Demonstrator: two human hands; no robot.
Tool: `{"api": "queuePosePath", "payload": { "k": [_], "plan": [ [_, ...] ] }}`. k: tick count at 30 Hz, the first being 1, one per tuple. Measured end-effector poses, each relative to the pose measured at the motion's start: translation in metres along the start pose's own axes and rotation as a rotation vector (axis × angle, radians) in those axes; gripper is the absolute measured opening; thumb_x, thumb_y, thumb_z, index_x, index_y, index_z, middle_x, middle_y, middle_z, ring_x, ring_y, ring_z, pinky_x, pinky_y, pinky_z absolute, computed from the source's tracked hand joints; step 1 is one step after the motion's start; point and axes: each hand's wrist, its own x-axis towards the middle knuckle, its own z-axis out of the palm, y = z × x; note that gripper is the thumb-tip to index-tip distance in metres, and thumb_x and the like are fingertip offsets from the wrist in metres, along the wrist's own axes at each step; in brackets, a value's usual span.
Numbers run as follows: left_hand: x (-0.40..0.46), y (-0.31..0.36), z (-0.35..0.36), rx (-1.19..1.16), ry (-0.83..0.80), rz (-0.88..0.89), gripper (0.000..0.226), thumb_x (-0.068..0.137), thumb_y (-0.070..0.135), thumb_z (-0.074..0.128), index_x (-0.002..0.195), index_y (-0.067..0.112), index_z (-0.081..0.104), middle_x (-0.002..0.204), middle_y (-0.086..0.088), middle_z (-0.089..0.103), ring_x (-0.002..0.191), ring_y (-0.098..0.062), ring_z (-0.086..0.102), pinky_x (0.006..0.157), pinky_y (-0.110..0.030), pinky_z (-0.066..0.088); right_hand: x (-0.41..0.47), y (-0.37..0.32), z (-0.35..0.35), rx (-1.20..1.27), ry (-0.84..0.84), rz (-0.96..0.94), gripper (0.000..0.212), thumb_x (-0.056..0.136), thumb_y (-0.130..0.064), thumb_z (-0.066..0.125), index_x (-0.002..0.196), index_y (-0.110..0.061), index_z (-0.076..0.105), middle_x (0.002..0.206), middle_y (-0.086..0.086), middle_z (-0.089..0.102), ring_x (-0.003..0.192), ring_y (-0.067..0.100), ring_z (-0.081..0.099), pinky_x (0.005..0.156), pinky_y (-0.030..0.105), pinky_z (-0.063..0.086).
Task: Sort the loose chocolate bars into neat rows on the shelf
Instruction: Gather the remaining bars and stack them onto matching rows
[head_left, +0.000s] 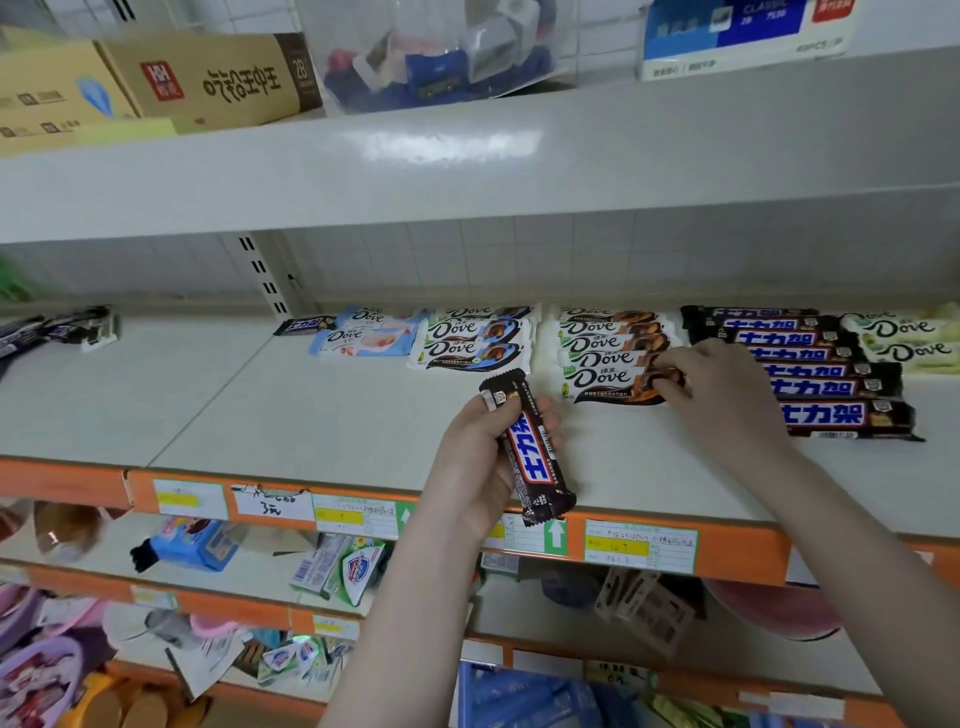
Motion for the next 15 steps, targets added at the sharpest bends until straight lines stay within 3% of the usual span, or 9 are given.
{"api": "queuePosePath", "payload": {
  "k": [5, 10, 15],
  "plan": [
    [-0.003, 0.000, -0.003, -0.001, 0.024, 0.016, 0.014, 0.096, 0.002, 0.040, 0.095, 0.003, 0.054, 0.076, -0.013, 0.068, 0.066, -0.021, 0.065, 0.064, -0.033, 0.057, -0.016, -0.020, -0.003, 0.169, -0.023, -0.050, 0.024, 0.091, -0.022, 0.052, 0.111, -0.013, 0.063, 0.106, 0.007, 0.060, 0.102, 0.026, 0.048, 0.084, 0.035, 0.035],
    [-0.013, 0.008, -0.027, -0.001, 0.118, 0.097, 0.015, 0.095, 0.004, 0.042, 0.090, 0.005, 0.056, 0.075, -0.011, 0.068, 0.065, -0.020, 0.066, 0.068, -0.034, 0.056, -0.021, -0.050, 0.006, 0.261, -0.087, -0.089, 0.022, 0.090, -0.020, 0.055, 0.108, -0.014, 0.066, 0.104, 0.006, 0.064, 0.102, 0.025, 0.052, 0.076, 0.029, 0.032],
    [-0.015, 0.036, -0.061, -0.066, 0.158, 0.173, 0.015, 0.096, 0.005, 0.041, 0.090, 0.003, 0.054, 0.076, -0.014, 0.065, 0.065, -0.022, 0.063, 0.064, -0.032, 0.057, -0.019, -0.108, 0.015, 0.388, -0.160, -0.140, 0.022, 0.090, -0.021, 0.055, 0.108, -0.017, 0.066, 0.101, 0.004, 0.067, 0.098, 0.021, 0.059, 0.083, 0.036, 0.046]
  ]
}}
